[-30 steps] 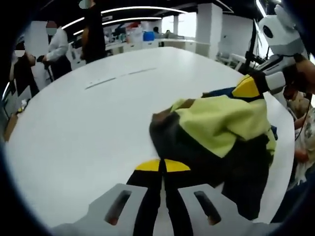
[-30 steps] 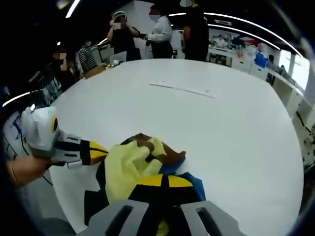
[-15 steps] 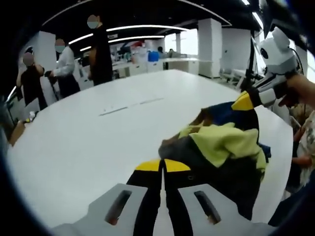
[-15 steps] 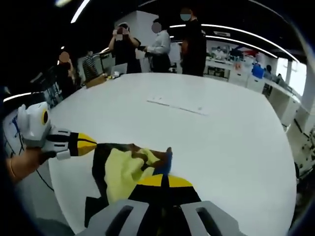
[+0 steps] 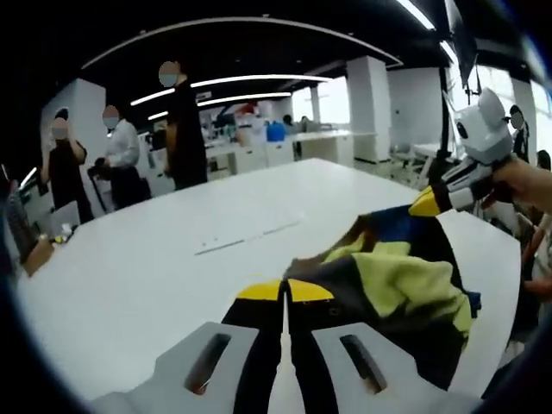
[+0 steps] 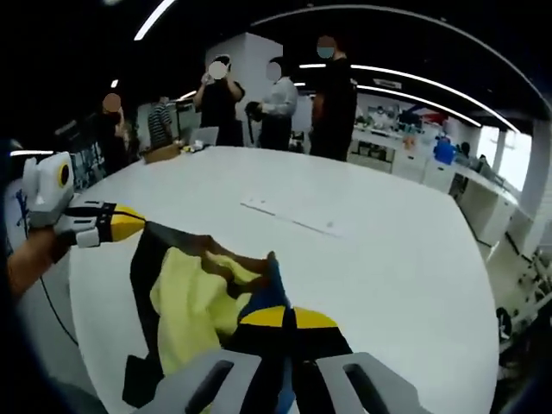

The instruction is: Fold the garment on the visible template until the final outline fits inside the template.

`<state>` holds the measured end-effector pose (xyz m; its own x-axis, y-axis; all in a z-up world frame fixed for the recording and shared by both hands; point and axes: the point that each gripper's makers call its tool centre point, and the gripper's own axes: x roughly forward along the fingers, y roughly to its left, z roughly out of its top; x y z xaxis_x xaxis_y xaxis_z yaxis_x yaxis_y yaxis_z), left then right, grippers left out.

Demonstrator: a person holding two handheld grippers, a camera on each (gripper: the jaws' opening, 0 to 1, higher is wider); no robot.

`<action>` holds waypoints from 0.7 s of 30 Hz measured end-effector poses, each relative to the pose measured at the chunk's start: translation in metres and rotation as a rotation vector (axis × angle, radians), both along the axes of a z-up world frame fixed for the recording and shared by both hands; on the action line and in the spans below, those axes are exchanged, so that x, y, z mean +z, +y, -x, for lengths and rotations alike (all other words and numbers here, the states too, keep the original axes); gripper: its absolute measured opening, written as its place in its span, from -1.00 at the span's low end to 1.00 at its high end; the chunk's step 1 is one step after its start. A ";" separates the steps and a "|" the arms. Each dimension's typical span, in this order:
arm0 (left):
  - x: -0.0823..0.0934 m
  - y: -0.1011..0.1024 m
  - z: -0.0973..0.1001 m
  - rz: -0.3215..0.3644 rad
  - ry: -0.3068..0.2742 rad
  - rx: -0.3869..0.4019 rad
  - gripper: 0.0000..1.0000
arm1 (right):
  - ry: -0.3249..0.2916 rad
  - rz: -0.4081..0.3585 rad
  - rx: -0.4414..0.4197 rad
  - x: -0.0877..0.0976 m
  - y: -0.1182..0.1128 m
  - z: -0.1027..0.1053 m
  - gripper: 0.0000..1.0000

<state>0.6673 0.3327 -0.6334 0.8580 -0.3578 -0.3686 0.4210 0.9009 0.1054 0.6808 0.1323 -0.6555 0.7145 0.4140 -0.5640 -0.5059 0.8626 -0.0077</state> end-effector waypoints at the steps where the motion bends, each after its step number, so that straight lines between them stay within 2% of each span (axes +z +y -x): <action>1: 0.003 0.001 -0.004 -0.003 -0.010 0.003 -1.00 | -0.012 0.000 -0.010 0.002 -0.002 -0.005 -1.00; 8: 0.013 -0.001 -0.037 -0.018 -0.051 0.019 -1.00 | -0.062 -0.020 -0.107 0.006 -0.019 -0.038 -1.00; 12: 0.013 0.000 -0.055 -0.039 -0.064 0.030 -1.00 | -0.077 -0.021 -0.161 0.000 -0.031 -0.057 -1.00; 17: -0.005 -0.003 -0.079 -0.066 -0.052 0.028 -1.00 | -0.067 -0.047 -0.211 -0.014 -0.038 -0.075 -1.00; 19: -0.014 -0.005 -0.084 -0.033 -0.015 0.031 -1.00 | -0.070 -0.066 -0.221 -0.017 -0.038 -0.084 -1.00; 21: -0.021 -0.006 -0.091 -0.036 -0.007 0.035 -1.00 | -0.059 -0.079 -0.234 -0.024 -0.039 -0.092 -1.00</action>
<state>0.7585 0.3269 -0.6544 0.8725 -0.3141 -0.3744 0.3884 0.9106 0.1413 0.7723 0.0938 -0.6790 0.8271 0.2740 -0.4908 -0.2926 0.9554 0.0403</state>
